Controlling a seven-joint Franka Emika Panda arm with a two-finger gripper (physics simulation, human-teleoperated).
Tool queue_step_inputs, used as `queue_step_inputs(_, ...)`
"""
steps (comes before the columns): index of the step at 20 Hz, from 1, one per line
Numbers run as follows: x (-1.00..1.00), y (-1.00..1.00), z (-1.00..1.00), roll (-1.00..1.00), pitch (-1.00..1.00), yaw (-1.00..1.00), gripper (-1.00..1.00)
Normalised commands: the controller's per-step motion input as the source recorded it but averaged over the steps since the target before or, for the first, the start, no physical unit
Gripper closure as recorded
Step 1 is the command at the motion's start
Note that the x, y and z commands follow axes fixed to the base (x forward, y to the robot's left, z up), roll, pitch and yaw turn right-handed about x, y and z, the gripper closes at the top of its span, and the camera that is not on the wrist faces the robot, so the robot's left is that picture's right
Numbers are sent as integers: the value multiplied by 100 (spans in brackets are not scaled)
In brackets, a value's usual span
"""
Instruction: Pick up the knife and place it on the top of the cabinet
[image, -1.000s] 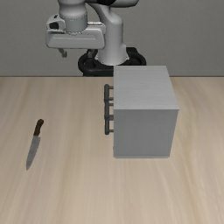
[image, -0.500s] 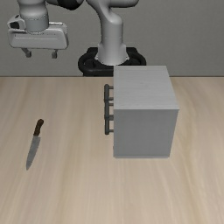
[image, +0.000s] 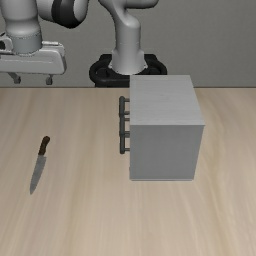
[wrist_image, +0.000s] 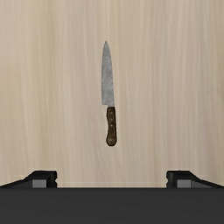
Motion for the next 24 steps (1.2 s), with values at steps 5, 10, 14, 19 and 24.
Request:
queue_step_inputs(5,20,0,-80,0,0,0,-100)
queue_step_inputs(10,0,0,-100,0,0,0,-100)
queue_step_inputs(14,0,0,-100,0,0,0,-100)
queue_step_inputs(19,0,0,-100,0,0,0,-100)
queue_step_inputs(24,0,0,-40,0,0,0,100)
